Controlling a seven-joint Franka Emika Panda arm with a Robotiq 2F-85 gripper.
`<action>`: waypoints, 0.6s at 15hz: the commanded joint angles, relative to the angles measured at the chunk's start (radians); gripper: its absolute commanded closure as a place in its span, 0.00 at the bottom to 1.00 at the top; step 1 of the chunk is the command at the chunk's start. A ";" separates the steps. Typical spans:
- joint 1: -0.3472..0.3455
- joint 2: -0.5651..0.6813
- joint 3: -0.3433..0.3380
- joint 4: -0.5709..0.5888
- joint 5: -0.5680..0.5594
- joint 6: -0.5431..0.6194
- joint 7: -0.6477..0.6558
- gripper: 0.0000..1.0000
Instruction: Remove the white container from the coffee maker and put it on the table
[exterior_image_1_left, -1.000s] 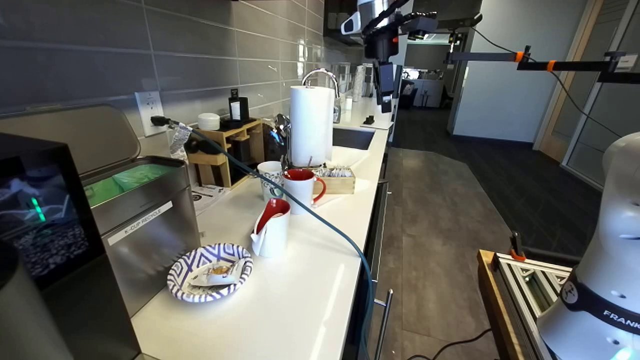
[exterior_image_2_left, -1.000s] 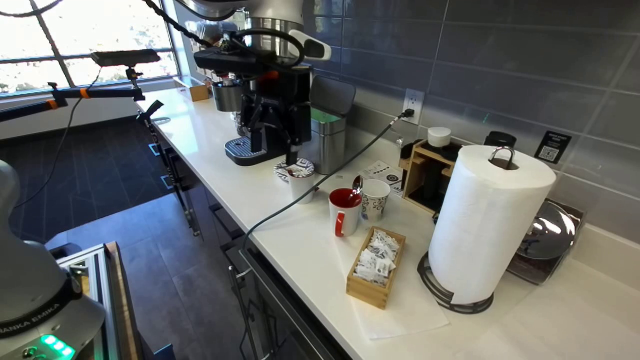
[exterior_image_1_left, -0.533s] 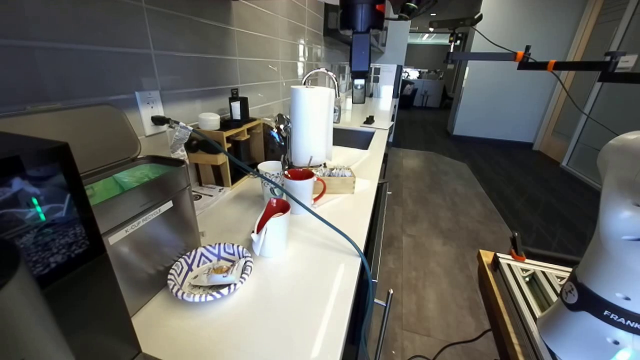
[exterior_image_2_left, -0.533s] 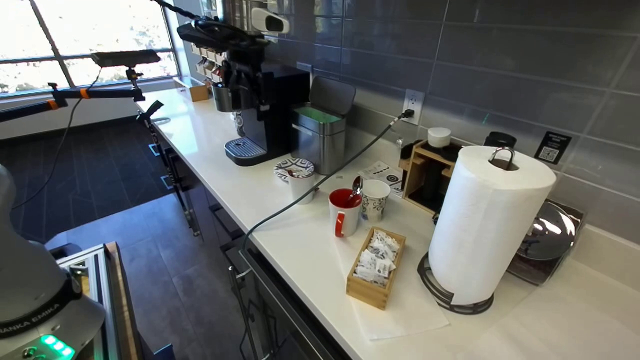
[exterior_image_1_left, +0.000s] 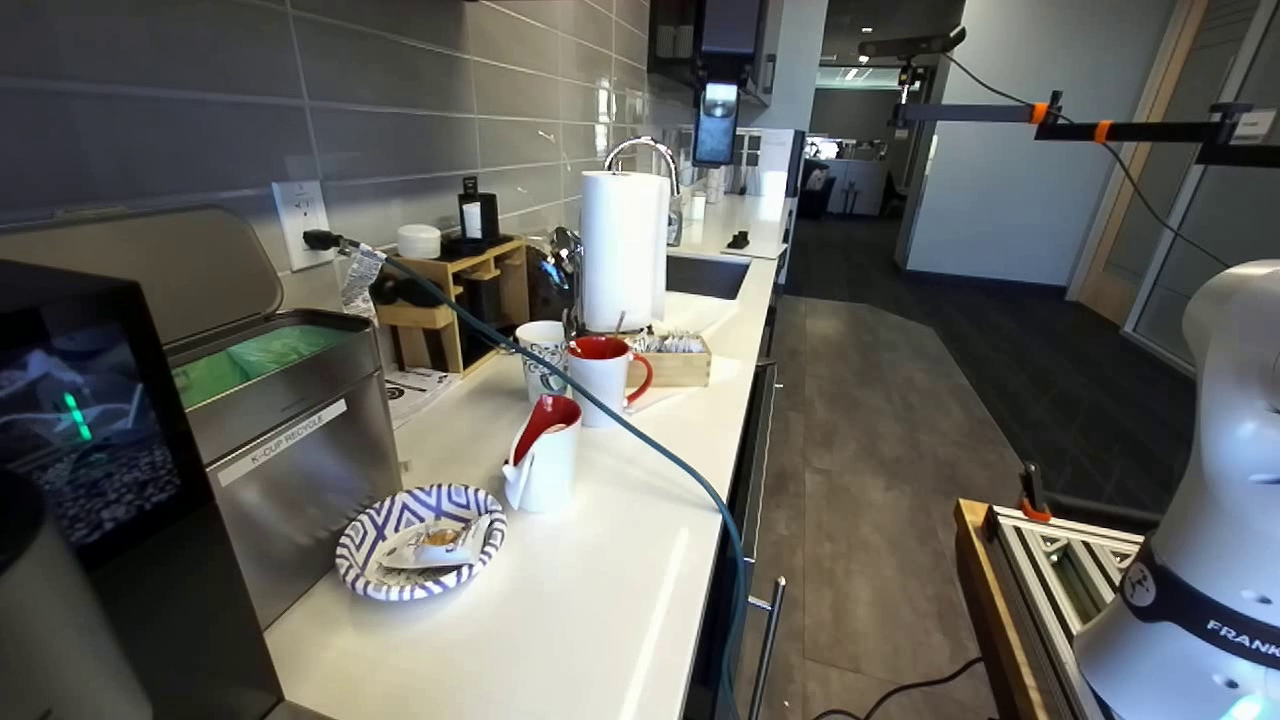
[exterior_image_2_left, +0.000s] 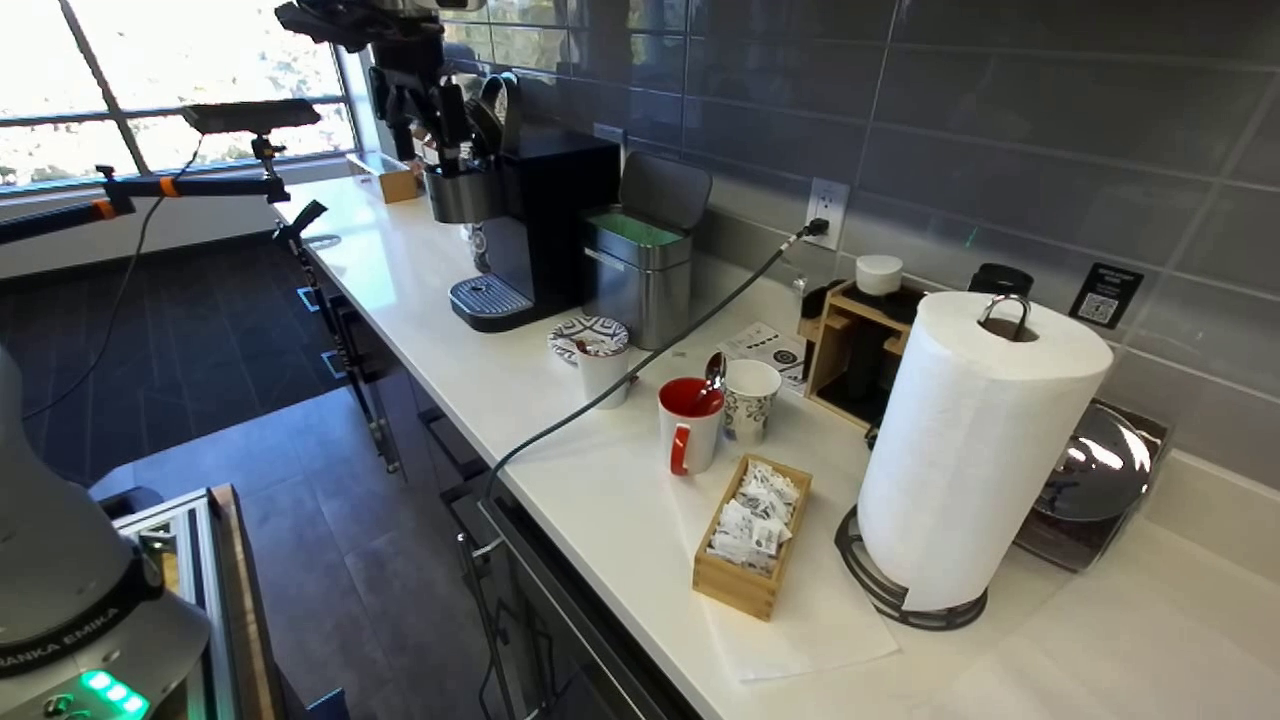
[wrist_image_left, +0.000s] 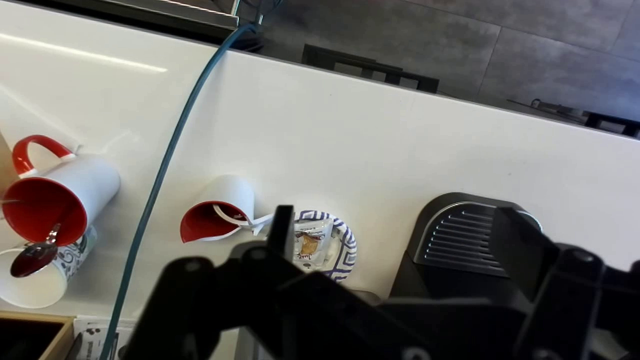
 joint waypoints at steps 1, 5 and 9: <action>0.001 0.004 -0.012 0.004 -0.001 -0.003 -0.001 0.00; 0.022 0.008 0.004 -0.018 0.076 0.076 0.050 0.00; 0.079 0.011 0.113 -0.034 0.167 0.264 0.224 0.00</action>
